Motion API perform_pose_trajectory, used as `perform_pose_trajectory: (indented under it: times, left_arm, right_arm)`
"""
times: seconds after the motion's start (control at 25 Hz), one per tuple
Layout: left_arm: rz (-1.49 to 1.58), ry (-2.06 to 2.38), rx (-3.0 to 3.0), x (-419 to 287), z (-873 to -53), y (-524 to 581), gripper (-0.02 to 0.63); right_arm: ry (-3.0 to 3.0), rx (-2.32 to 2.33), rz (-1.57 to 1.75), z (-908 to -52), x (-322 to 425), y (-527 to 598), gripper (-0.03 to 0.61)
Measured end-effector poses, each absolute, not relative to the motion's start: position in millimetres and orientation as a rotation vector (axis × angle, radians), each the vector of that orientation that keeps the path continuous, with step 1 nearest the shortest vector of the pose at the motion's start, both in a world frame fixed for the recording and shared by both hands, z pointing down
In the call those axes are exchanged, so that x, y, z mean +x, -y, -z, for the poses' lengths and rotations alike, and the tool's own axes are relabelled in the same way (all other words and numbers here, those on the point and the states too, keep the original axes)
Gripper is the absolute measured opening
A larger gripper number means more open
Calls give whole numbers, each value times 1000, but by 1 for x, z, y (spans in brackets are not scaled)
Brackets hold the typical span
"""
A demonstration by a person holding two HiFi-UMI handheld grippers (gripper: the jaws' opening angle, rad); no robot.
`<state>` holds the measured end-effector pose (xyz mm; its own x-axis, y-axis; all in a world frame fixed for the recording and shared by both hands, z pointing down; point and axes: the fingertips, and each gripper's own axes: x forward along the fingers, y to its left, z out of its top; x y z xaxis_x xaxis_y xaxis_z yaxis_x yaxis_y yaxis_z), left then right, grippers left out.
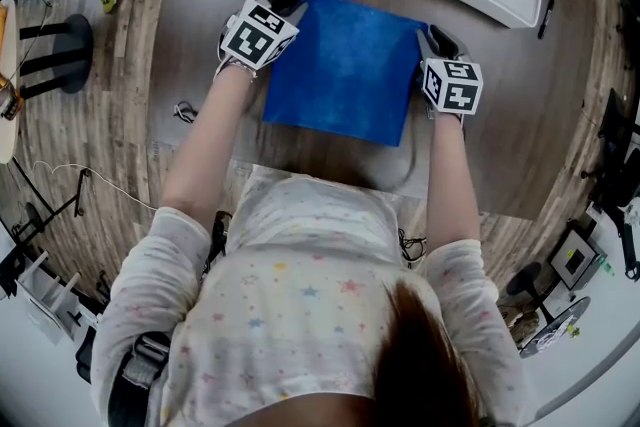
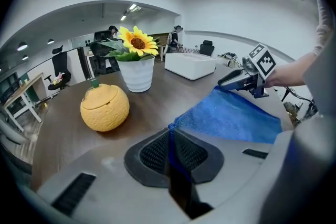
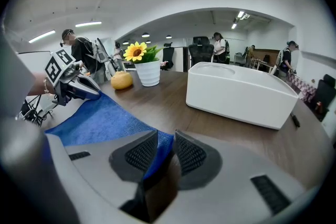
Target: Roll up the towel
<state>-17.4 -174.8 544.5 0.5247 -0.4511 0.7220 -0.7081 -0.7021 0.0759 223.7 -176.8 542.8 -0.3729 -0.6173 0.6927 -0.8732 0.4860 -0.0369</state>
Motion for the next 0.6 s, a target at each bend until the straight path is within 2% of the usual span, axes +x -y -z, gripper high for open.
perform_pose_trajectory:
  times: [0.6]
  left_arm:
    - [-889, 1011, 2466, 42, -485, 129, 26]
  right_arm:
    - [2256, 1192, -571, -497, 233, 129, 104]
